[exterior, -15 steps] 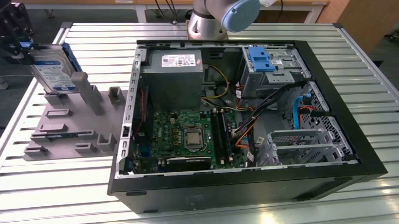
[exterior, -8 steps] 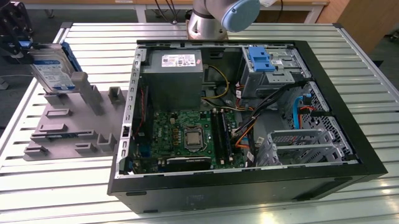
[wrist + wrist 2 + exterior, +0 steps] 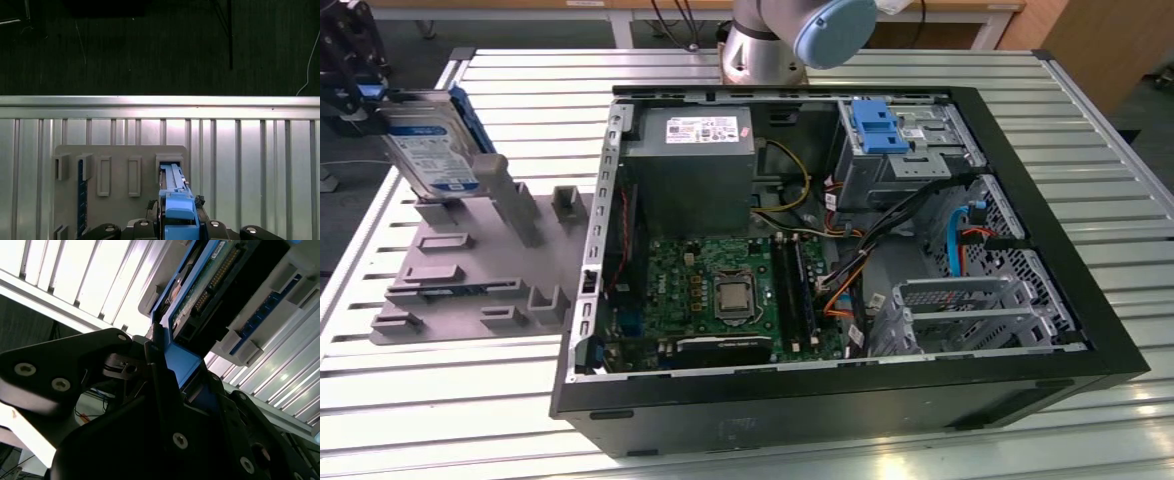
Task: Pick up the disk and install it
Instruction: 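Pick up the disk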
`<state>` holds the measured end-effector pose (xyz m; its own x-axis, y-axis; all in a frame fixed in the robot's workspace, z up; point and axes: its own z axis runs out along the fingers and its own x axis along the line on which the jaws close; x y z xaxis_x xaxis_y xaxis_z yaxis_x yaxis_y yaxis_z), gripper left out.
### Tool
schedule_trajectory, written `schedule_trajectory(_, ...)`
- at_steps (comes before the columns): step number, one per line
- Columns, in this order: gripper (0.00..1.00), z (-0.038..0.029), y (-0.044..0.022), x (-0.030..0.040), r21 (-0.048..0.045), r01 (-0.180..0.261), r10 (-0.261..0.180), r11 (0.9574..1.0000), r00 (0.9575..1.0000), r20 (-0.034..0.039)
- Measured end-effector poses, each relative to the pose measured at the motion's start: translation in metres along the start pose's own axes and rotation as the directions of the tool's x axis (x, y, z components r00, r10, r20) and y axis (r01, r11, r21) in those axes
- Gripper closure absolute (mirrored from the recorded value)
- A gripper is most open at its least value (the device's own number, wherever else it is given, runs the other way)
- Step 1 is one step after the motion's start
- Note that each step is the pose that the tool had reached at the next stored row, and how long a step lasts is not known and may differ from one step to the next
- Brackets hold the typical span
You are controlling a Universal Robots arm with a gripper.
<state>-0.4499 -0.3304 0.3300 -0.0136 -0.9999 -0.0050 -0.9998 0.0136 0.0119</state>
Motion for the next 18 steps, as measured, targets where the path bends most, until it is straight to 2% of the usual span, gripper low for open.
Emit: schedule_trajectory(18,0.63,-0.0101,0.0001,-0.0001,0.0000,0.000,0.000,1.0000,1.0000,0.0000)
